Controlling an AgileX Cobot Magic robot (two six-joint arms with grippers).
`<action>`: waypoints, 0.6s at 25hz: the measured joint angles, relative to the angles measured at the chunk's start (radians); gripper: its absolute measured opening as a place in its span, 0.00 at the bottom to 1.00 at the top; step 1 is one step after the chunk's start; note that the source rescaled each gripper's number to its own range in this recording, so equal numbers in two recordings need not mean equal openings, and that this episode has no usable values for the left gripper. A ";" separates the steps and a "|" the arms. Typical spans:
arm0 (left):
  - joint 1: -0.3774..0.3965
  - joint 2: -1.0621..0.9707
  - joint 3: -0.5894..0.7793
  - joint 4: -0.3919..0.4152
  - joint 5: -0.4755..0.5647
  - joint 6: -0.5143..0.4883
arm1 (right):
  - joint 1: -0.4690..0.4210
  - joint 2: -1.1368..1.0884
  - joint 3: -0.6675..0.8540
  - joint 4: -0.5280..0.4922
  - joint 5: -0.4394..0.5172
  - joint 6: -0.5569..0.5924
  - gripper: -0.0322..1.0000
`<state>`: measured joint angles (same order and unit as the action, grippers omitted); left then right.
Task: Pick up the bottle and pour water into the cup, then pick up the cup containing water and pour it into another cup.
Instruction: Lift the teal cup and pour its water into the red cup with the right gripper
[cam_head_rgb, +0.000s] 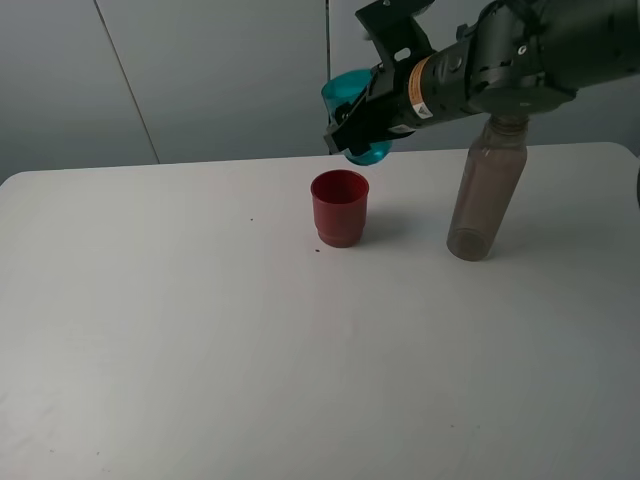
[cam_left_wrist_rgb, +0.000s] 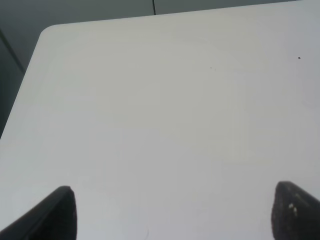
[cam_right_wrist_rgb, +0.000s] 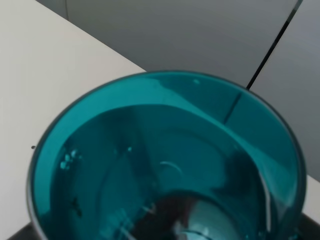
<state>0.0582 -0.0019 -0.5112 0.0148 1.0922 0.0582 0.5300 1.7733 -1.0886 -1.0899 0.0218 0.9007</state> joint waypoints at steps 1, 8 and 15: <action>0.000 0.000 0.000 0.000 0.000 0.000 | -0.002 0.000 0.000 -0.021 0.000 0.000 0.18; 0.000 0.000 0.000 0.000 0.000 0.000 | -0.012 0.002 0.000 -0.156 0.000 0.044 0.18; 0.000 0.000 0.000 0.000 0.000 0.000 | -0.029 0.002 0.000 -0.181 -0.002 0.039 0.18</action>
<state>0.0582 -0.0019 -0.5112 0.0148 1.0922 0.0582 0.5006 1.7757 -1.0886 -1.2709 0.0199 0.9400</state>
